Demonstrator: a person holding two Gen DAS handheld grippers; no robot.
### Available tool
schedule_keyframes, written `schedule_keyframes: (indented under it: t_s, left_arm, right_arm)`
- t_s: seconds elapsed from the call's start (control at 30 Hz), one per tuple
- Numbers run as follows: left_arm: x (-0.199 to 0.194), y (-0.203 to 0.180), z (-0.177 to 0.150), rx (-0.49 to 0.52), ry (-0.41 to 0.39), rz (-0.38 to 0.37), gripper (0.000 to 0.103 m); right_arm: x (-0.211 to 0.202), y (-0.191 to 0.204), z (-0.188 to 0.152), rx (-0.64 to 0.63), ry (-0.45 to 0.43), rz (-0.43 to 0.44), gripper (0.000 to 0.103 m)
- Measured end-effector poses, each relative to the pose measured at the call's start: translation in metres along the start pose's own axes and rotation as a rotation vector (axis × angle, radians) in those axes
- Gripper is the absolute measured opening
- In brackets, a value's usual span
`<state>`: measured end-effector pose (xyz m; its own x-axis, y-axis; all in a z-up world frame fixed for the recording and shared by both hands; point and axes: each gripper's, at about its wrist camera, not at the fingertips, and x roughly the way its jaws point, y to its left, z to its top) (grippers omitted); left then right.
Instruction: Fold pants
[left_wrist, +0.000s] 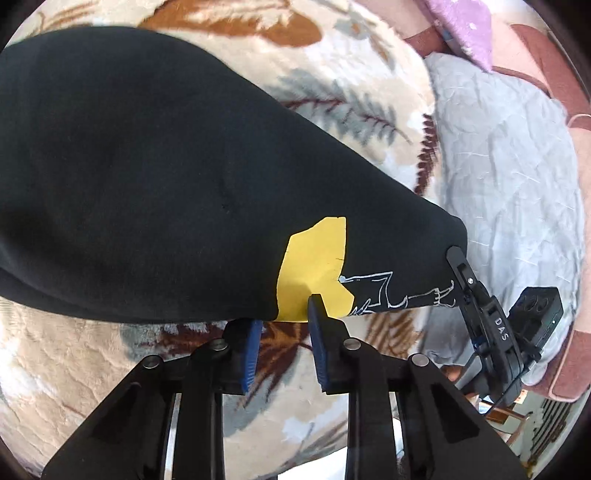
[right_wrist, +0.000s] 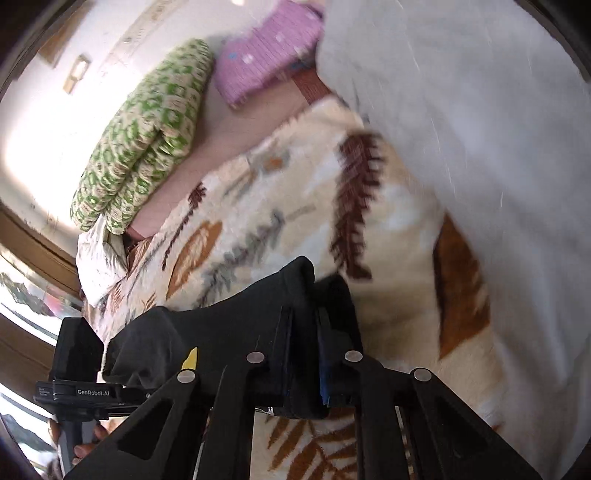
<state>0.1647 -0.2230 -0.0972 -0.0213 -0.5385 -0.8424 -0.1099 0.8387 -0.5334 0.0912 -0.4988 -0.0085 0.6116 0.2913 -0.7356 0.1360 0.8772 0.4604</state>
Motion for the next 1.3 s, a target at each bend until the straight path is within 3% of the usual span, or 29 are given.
schedule_keyframes:
  t_s: [0.1, 0.2, 0.27, 0.4, 0.5, 0.57, 0.6, 0.63, 0.7, 0.73, 0.87, 0.9, 0.93, 1.07, 1.1, 1.2, 1.3]
  left_arm:
    - [0.006, 0.006, 0.003, -0.016, 0.011, -0.019, 0.022]
    - [0.004, 0.005, 0.006, -0.014, 0.023, -0.024, 0.022]
    - [0.005, 0.006, 0.008, -0.021, 0.029, -0.03, 0.022]
    - [0.005, 0.006, 0.006, -0.008, 0.02, -0.035, 0.022]
    - [0.002, 0.008, 0.003, -0.007, 0.017, -0.034, 0.022]
    - [-0.001, 0.009, 0.001, -0.008, 0.017, -0.034, 0.022]
    - [-0.002, 0.01, 0.0, -0.006, 0.018, -0.034, 0.022]
    - [-0.001, 0.01, 0.0, -0.005, 0.019, -0.032, 0.022]
    - [0.002, 0.01, 0.001, -0.012, 0.019, -0.03, 0.022]
    - [0.002, 0.01, 0.001, -0.011, 0.015, -0.026, 0.022]
    - [-0.006, 0.006, -0.007, 0.03, -0.008, -0.021, 0.022]
    - [-0.009, 0.006, -0.009, 0.04, -0.01, -0.018, 0.022]
    - [-0.016, 0.007, -0.014, 0.06, -0.014, -0.02, 0.022]
    - [-0.061, 0.025, -0.03, 0.143, -0.069, -0.025, 0.022]
    - [-0.081, 0.037, -0.032, 0.155, -0.106, -0.018, 0.022]
    - [-0.135, 0.079, -0.03, 0.161, -0.209, 0.009, 0.024]
    - [-0.188, 0.13, -0.026, 0.174, -0.299, 0.106, 0.035]
  right_arm:
    - [0.015, -0.002, 0.0, -0.051, 0.023, -0.038, 0.011]
    - [0.041, -0.016, -0.009, -0.105, 0.081, -0.118, 0.022]
    - [0.031, -0.024, -0.01, -0.04, 0.045, -0.061, 0.027]
    - [0.0, -0.032, -0.013, 0.083, -0.001, -0.007, 0.048]
    - [0.0, -0.035, -0.027, 0.135, 0.061, -0.029, 0.05]
    - [0.008, -0.038, -0.033, 0.173, 0.091, 0.008, 0.041]
    - [0.01, -0.037, -0.034, 0.177, 0.088, 0.016, 0.02]
    - [0.008, -0.034, -0.034, 0.163, 0.068, -0.001, 0.012]
    - [-0.006, -0.025, -0.031, 0.109, -0.016, -0.02, 0.009]
    - [-0.01, -0.022, -0.031, 0.088, -0.045, -0.049, 0.003]
    - [0.007, -0.033, -0.037, 0.042, 0.005, -0.217, 0.002]
    - [0.011, -0.037, -0.04, 0.054, 0.02, -0.221, 0.002]
    - [0.006, -0.039, -0.041, 0.081, -0.003, -0.203, 0.008]
    - [-0.031, -0.019, -0.04, 0.093, -0.121, -0.147, 0.009]
    - [-0.037, -0.012, -0.041, 0.074, -0.127, -0.14, 0.014]
    - [-0.043, 0.011, -0.04, 0.044, -0.096, -0.086, 0.045]
    - [-0.041, 0.015, -0.036, 0.063, -0.081, -0.09, 0.046]
